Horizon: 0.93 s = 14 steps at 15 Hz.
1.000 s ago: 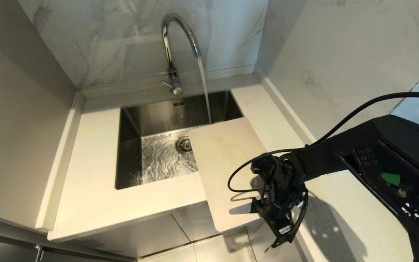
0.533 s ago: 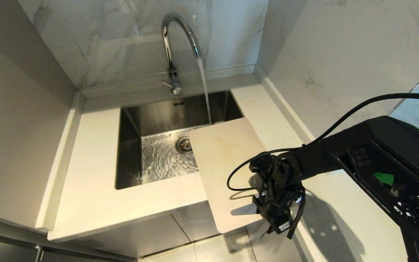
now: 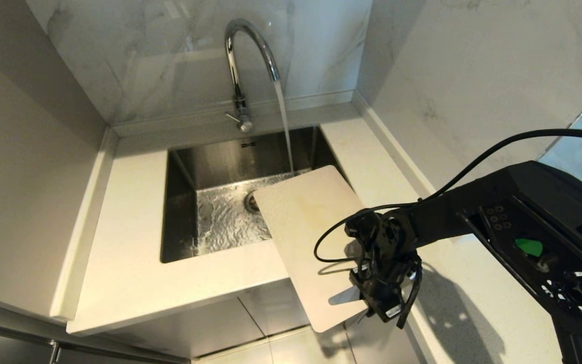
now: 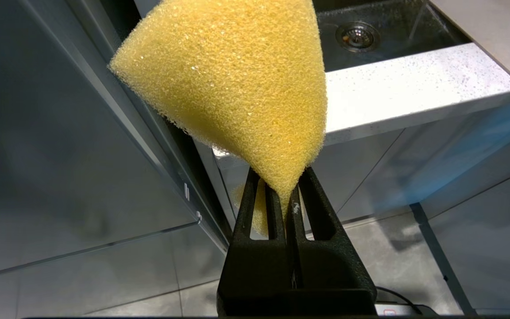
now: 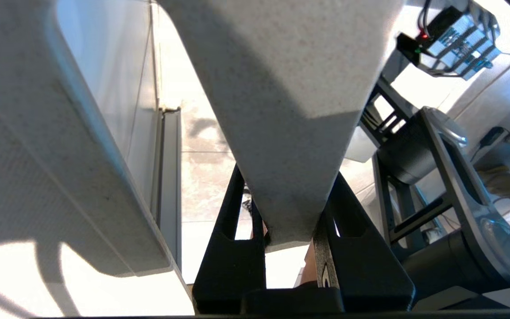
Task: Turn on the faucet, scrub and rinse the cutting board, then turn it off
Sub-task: Pick up the cutting board
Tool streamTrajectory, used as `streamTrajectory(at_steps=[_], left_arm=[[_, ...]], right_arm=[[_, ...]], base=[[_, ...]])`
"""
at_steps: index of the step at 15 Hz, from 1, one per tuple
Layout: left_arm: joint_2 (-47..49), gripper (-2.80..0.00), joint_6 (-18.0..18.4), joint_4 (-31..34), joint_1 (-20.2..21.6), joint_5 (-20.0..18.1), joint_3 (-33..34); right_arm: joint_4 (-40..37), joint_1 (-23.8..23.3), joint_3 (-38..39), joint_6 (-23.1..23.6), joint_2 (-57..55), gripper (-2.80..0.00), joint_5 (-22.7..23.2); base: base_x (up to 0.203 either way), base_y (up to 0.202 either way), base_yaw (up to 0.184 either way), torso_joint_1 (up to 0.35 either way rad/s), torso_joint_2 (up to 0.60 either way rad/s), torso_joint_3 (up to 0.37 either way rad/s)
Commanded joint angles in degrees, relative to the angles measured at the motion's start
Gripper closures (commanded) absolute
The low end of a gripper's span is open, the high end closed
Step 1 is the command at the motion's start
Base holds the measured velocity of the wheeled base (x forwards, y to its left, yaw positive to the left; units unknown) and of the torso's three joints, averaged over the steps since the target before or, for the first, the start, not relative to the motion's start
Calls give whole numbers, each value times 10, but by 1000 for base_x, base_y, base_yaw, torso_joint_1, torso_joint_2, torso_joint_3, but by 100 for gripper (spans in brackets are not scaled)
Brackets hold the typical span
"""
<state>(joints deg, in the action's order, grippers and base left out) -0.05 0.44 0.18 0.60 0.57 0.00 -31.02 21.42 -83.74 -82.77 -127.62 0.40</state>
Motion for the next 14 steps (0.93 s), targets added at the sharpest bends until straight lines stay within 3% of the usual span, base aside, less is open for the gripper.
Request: streamTrajectory(at_steps=[1,6,11,14], left_arm=[[-1,0,0,0,0,0,0],[-1,0,0,0,0,0,0],[-1,0,0,0,0,0,0],[-1,0,0,0,0,0,0]], right_arm=[[-9,0,-6,-4,20,0,0],[-73,-1,-27,55,135,0,0],[-153,-1,-51,173,231,0,-5],[-155,0,-72,202,281,0,-1]], base=[[0,0,0,0,0,0],[0,0,0,0,0,0],[0,0,0,0,0,0],[0,0,0,0,0,0]])
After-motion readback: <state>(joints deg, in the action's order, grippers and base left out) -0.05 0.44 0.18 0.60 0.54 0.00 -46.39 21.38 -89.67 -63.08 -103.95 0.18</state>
